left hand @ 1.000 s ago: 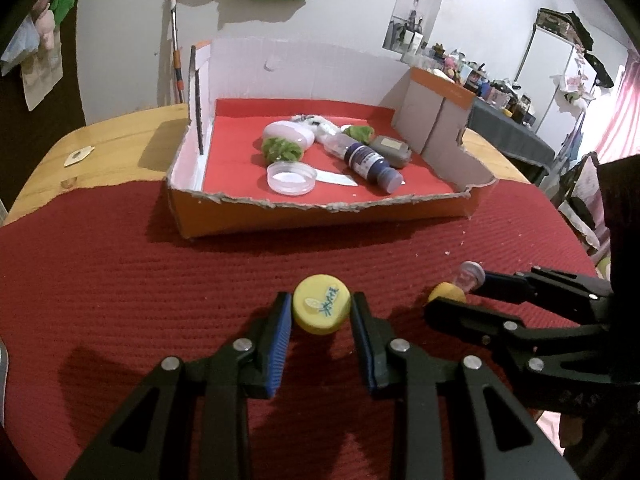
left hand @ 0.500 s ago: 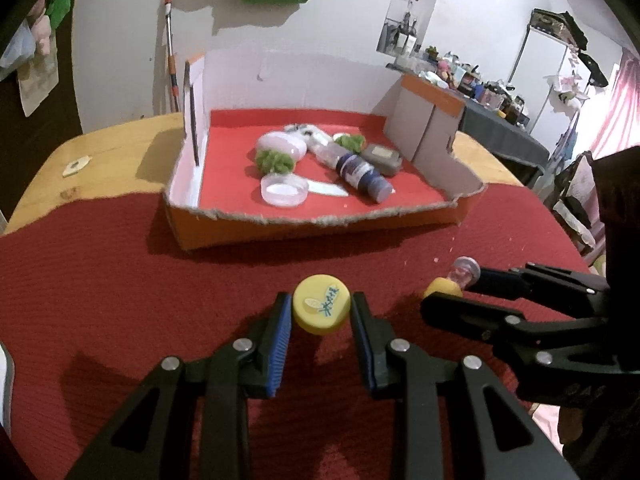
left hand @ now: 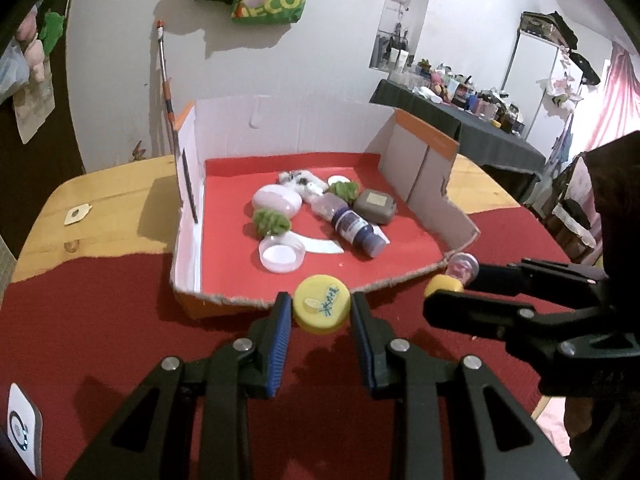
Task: Organize objects
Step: 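Carry the yellow cap with the left tool while the right tool carries the figurine into the box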
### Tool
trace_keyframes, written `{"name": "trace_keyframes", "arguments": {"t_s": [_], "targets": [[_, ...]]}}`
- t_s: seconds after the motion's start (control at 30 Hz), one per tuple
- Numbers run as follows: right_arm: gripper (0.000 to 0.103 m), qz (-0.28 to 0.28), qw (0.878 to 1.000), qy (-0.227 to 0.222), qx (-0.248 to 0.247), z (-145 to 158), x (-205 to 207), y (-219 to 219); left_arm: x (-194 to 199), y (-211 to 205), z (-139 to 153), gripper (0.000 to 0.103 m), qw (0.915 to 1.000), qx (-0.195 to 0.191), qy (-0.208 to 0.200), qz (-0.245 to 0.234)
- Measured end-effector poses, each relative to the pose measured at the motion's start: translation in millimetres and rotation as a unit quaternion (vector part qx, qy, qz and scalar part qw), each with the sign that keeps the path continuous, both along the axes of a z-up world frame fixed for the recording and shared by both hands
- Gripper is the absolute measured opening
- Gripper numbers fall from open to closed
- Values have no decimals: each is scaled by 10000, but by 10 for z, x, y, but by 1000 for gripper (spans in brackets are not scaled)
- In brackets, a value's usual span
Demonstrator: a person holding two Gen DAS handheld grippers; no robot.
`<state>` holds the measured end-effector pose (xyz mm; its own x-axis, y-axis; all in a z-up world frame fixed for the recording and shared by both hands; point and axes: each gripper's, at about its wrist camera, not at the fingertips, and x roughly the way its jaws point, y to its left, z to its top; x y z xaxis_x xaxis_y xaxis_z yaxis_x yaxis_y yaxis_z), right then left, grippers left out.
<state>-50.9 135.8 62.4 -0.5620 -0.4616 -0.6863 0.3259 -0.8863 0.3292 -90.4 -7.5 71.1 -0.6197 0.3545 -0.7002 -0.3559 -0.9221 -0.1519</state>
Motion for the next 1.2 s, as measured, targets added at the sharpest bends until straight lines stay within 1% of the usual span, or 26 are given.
{"name": "trace_keyframes", "arguments": {"t_s": [0.1,0.23,0.57,1.0,1.2], "targets": [[47,-34,9999,-83,-47,-14,-133,49,-116,-3,8,31,10000,-67,-55,34],[47,-61,9995,-243,-172,-51,-295,110,-234,-16,33,31,9999,-52,-113,15],[47,19,9988,-499,17,-148,-625,66,-489,4,-26,31,9993,-109,-343,-77],[48,117,9959,-900,26,-381,-875,-7,-610,-15,-154,31,9982,-286,-516,-139],[48,21,9944,-1051,90,-444,-964,42,-729,13,-283,31,9963,-249,-787,-224]]}}
